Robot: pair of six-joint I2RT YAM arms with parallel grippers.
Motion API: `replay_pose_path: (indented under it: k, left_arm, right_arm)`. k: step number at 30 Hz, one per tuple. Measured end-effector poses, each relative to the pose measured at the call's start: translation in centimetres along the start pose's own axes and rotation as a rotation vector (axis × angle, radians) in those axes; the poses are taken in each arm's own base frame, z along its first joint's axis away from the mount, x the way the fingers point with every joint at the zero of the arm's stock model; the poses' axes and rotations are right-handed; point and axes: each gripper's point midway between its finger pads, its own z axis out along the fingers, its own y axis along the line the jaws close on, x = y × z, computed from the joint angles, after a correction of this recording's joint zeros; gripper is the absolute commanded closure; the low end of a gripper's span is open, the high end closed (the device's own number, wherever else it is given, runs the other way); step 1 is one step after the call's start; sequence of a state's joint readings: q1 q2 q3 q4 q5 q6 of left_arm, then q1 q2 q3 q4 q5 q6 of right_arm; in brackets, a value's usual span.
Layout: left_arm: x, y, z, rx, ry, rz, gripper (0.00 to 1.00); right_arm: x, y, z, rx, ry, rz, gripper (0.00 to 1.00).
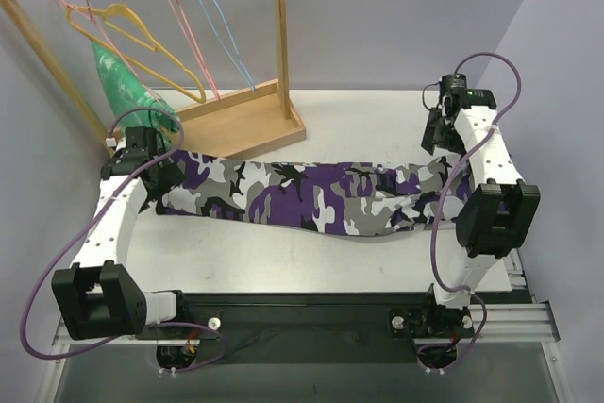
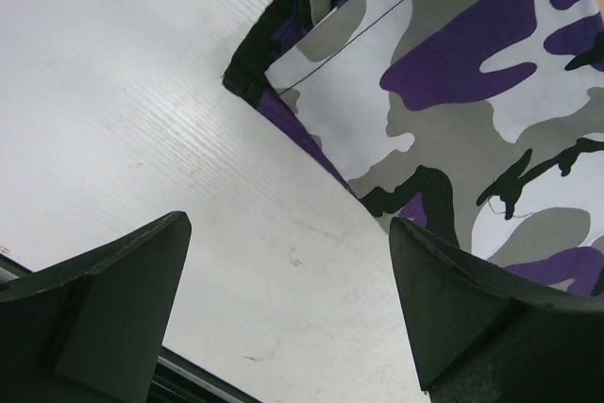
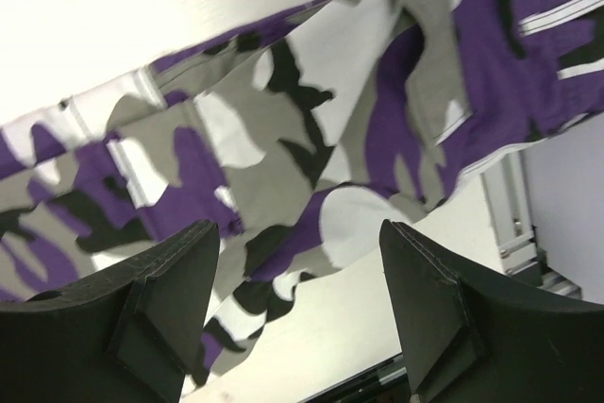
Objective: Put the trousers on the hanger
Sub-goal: Fold the trousers at the center of the board.
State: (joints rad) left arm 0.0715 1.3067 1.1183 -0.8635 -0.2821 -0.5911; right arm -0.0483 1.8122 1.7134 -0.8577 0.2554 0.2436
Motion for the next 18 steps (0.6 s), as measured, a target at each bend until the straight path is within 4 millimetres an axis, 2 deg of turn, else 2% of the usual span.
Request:
replay_pose_path:
  k: [2, 6, 11, 14, 18]
  left_arm:
    - [0.7, 0.6, -0.2, -0.001, 0.001, -0.003, 0.03]
    - [0.8, 2.1, -0.3, -0.002, -0.029, -0.028, 0.02]
    - [1.7, 4.6, 2.1, -0.008, -0.004, -0.054, 0.03]
    - [2.2, 4.5, 3.7, 0.039, 0.020, -0.038, 0.03]
    - [1.6, 3.5, 5.8, 0.112, 0.032, -0.008, 0.03]
  right_arm:
    - [0.8, 1.0, -0.3, -0.037, 0.010, -0.010, 0.31]
    - [2.6, 2.5, -0.3, -0.103, 0.047, -0.016, 0.32]
    - [4.5, 3.7, 0.1, -0.166, 0.090, -0.022, 0.31]
    - [5.1, 4.1, -0.2, -0.200, 0.100, -0.012, 0.31]
    - [4.8, 4.7, -1.2, -0.248, 0.081, 0.004, 0.31]
